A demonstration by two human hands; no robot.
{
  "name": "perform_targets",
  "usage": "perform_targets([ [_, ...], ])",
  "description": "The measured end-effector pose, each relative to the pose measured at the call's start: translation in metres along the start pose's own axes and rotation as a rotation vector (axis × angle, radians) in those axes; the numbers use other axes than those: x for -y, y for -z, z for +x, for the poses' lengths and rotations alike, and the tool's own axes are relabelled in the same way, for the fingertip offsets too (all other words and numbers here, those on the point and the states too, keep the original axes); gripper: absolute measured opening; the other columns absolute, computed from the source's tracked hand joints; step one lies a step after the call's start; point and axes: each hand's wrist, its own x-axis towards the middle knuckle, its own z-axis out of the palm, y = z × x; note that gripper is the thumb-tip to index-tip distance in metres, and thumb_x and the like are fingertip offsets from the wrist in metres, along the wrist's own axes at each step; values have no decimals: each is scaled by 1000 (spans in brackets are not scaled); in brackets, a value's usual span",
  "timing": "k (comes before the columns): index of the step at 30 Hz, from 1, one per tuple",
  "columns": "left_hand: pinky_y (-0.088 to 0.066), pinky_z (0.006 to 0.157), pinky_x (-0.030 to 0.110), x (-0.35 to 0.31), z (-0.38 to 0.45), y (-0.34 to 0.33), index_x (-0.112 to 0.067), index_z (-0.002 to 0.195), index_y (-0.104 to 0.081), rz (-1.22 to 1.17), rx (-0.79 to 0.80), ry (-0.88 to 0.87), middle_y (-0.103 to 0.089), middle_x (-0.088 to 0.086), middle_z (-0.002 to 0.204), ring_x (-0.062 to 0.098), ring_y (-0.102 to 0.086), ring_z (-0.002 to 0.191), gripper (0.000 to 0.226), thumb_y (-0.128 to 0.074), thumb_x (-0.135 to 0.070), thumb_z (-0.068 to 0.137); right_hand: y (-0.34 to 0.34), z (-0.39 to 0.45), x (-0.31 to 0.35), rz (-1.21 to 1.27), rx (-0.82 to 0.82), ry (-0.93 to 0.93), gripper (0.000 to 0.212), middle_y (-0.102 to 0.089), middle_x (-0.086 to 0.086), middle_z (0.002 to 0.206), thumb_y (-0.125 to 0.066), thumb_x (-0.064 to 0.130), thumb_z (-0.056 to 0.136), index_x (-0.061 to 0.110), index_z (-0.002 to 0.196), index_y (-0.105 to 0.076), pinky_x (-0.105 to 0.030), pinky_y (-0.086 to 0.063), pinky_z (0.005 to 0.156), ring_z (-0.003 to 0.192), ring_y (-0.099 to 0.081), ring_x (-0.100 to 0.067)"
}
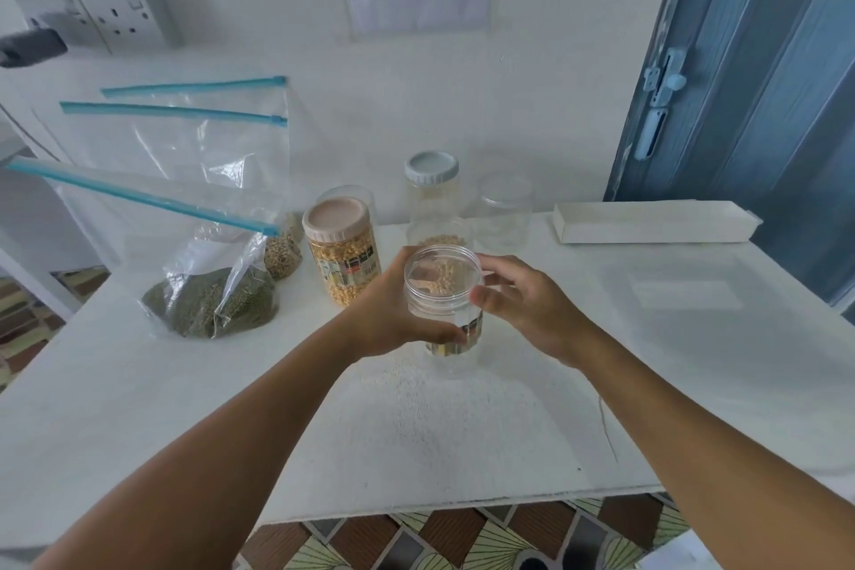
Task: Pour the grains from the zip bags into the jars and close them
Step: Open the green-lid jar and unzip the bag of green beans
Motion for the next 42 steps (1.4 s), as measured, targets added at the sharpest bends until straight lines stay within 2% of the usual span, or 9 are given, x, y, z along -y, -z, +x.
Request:
perform_targets([
  [4, -50, 110, 38, 9, -7, 12, -34, 146, -38, 17, -16, 34, -58, -14, 134, 8, -56, 128, 110, -102, -43, 57, -13, 4, 9, -5, -15, 20, 84, -65, 22, 132, -80, 75, 68, 43, 142, -59, -32, -51, 106, 119, -63, 0],
  [9, -51, 109, 40, 24, -22, 36, -33, 144, -40, 7, -27, 61, -60, -14, 132, 8, -57, 127, 106, -102, -36, 58, -41, 13, 21, -1, -6, 29, 82, -67, 24, 131, -81, 77, 66, 46, 139, -60, -37, -52, 108, 119, -64, 0],
  [13, -49, 111, 49, 43, -33, 60, -40, 145, -40, -15, -31, 47, -63, -12, 135, 14, -59, 130, 114, -103, -49, 51, -68, 20, 35, 32, -9, 26, 76, -67, 21, 130, -83, 69, 71, 45, 139, -61, -37, -52, 108, 118, -64, -1],
  [18, -47, 113, 48, 61, -47, 88, -41, 147, -38, -38, -13, -27, -62, -15, 136, 10, -57, 131, 111, -103, -35, 57, -104, 27, 51, 32, -22, 10, 69, -67, 19, 132, -83, 60, 76, 44, 140, -61, -36, -47, 112, 117, -64, 1],
  [27, -47, 115, 42, 78, -64, 120, -39, 151, -27, -60, 100, -20, -55, -18, 140, 6, -55, 129, 118, -102, -39, 60, -119, 29, 76, -63, 1, -70, 71, -65, 23, 136, -84, 58, 77, 44, 142, -58, -39, -44, 117, 126, -59, 3],
  [31, -56, 99, 26, 79, -91, 166, -39, 158, -21, 135, 100, 62, -56, -9, 138, 12, -61, 119, 121, -97, -49, 63, -111, 35, 96, -94, -58, -72, 69, -60, 24, 138, -73, 66, 82, 47, 146, -55, -38, -48, 112, 127, -56, 4],
  [36, -60, 89, 40, 70, -91, 222, -26, 131, -62, 478, -261, -242, -67, -5, 111, 13, -67, 97, 53, -86, -27, 84, -121, 68, 133, -263, -266, 107, 38, -66, 18, 115, -72, 54, 91, 44, 128, -70, -23, -50, 90, 102, -63, 0],
  [39, -55, 92, 48, 72, -69, 231, -20, 125, -70, 772, -436, -400, -63, 4, 120, 28, -58, 111, 43, -84, -28, 86, -135, 97, 154, -455, -241, 166, 30, -67, 12, 113, -75, 40, 94, 37, 124, -74, -25, -49, 82, 95, -63, -6],
  [42, -49, 99, 55, 78, -43, 232, -21, 121, -75, 981, -418, -422, -59, 10, 132, 37, -50, 123, 50, -91, -34, 75, -149, 124, 168, -686, -174, 176, 36, -68, 6, 118, -77, 37, 92, 37, 128, -72, -36, -53, 90, 103, -63, -14],
])
